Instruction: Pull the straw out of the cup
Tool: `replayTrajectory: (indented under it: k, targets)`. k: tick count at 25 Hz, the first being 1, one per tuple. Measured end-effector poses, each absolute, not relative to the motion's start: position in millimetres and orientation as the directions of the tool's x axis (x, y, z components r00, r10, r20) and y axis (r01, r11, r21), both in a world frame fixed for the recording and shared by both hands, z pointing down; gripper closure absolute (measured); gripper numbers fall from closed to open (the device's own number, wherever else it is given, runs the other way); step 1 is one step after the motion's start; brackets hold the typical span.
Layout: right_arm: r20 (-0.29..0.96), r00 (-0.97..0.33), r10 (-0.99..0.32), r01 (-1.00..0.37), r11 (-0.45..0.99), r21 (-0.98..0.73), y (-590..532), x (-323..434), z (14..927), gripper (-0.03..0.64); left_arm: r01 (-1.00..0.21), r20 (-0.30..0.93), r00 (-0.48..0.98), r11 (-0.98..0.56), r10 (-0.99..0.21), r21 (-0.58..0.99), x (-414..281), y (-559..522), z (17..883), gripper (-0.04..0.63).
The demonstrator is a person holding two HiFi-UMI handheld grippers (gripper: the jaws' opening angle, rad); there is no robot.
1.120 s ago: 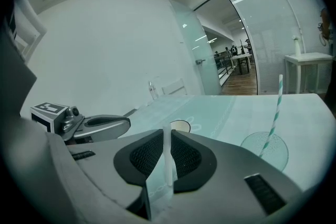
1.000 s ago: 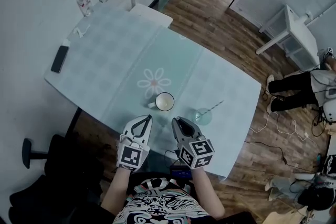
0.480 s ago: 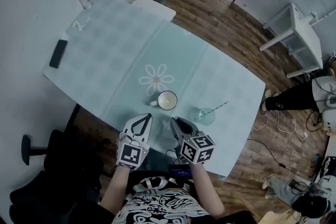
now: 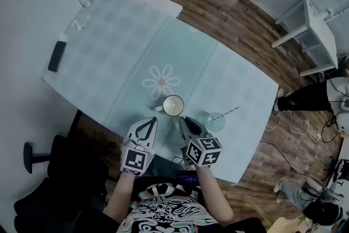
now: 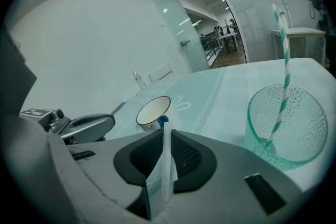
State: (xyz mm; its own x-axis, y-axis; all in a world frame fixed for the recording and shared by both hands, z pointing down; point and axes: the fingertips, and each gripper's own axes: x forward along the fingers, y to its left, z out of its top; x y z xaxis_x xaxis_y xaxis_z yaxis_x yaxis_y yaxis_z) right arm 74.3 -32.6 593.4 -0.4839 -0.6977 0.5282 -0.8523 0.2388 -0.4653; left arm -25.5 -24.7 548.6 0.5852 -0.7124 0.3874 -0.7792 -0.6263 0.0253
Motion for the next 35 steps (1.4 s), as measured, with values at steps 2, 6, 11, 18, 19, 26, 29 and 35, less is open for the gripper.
replayTrajectory:
  k: [2, 6, 11, 18, 19, 26, 29, 35]
  targets:
    - [0.533, -0.465, -0.706, -0.859, 0.216, -0.464, -35.1, 77.9, 597.5, 0.558, -0.781, 0.399, 0.583, -0.624, -0.708, 0.033, -25.4, -26.1, 551.1, 0.597]
    - [0.541, -0.446, -0.714, -0.862, 0.179, -0.474, -37.9, 81.9, 603.6, 0.558, -0.785, 0.403, 0.578, -0.619, -0.71, 0.034, -26.6, -29.7, 554.4, 0.597]
    - [0.54, -0.428, -0.725, -0.865, 0.156, -0.476, -39.7, 85.7, 605.9, 0.558, -0.789, 0.406, 0.572, -0.613, -0.712, 0.037, -28.3, -30.5, 556.5, 0.597]
    - [0.531, -0.432, -0.729, -0.863, 0.163, -0.478, -41.9, 85.2, 603.9, 0.557, -0.794, 0.404, 0.567, -0.606, -0.718, 0.039, -27.3, -28.0, 555.8, 0.597]
    - [0.533, -0.43, -0.729, -0.865, 0.164, -0.475, -41.7, 84.9, 603.8, 0.557, -0.796, 0.407, 0.566, -0.603, -0.717, 0.044, -28.0, -26.9, 556.2, 0.597]
    - [0.53, -0.425, -0.734, -0.876, 0.187, -0.444, -39.7, 84.4, 600.5, 0.543, -0.812, 0.395, 0.552, -0.582, -0.734, 0.054, -32.1, -23.6, 557.4, 0.597]
    - [0.527, -0.425, -0.736, -0.884, 0.213, -0.416, -40.0, 82.7, 597.9, 0.541, -0.814, 0.395, 0.549, -0.578, -0.736, 0.056, -32.8, -22.5, 557.1, 0.597]
    - [0.497, -0.434, -0.752, -0.887, 0.259, -0.382, -37.8, 80.4, 587.0, 0.541, -0.817, 0.385, 0.548, -0.574, -0.743, 0.053, -32.5, -20.0, 555.1, 0.597]
